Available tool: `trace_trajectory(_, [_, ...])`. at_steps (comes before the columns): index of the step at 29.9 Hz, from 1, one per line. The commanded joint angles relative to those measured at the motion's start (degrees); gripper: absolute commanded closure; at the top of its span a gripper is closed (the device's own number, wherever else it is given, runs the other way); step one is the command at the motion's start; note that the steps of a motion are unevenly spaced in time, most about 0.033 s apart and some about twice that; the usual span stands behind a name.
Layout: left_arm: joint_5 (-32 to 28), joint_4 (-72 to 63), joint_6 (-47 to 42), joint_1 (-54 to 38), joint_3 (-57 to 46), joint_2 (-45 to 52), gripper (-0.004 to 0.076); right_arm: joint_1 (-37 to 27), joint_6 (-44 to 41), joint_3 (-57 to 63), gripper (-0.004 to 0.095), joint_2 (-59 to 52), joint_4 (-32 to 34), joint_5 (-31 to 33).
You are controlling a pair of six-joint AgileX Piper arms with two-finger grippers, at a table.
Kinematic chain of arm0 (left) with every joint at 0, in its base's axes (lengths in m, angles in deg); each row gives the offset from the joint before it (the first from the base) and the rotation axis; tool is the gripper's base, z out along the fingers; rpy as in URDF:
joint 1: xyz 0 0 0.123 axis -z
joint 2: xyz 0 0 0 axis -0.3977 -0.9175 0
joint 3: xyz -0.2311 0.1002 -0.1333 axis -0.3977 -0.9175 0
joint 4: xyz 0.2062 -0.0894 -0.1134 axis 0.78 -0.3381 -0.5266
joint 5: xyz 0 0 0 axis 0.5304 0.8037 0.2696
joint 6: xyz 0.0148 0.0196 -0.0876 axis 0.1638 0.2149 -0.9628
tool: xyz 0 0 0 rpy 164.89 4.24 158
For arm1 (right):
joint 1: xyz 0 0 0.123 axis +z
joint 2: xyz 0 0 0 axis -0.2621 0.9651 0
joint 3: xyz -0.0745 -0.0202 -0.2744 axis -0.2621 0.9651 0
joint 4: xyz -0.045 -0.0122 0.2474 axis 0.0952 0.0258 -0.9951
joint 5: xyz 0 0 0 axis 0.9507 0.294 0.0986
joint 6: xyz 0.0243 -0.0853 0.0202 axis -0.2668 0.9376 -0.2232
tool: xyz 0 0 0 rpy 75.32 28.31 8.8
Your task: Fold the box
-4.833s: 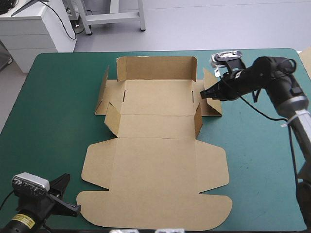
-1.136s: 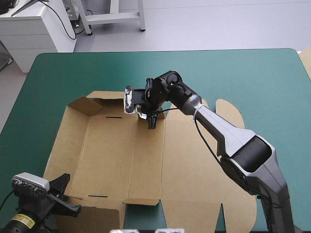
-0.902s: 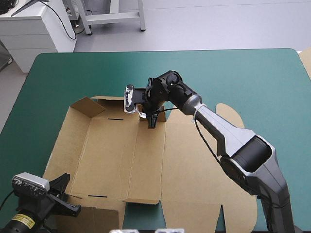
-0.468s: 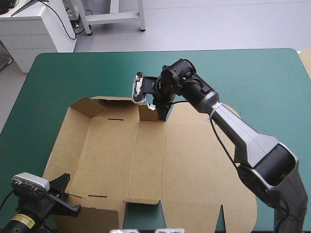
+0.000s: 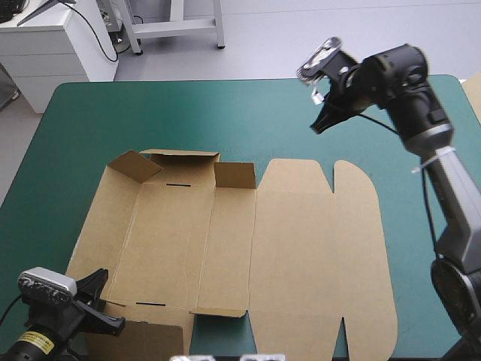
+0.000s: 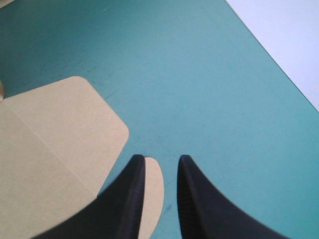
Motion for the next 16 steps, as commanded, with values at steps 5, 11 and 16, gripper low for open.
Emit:
trace_trajectory(5, [-3.38,2.44,-1.86,0.03,2.24,-2.91,0.0731,-12.16,-7.33,-0.91,0.0705,-9.54,-4.63,-0.24])
trace_trajectory(11, [-3.35,3.48,-3.86,0.03,7.06,-9.39,0.0731,-19.26,-8.40,12.62,0.0705,-17.78,-7.26,-0.24])
trace_trajectory(16, [-3.09,3.48,-3.86,0.03,14.04,-16.14,0.0731,-22.44,-8.56,29.43,0.0707,-26.42,-7.70,-3.89])
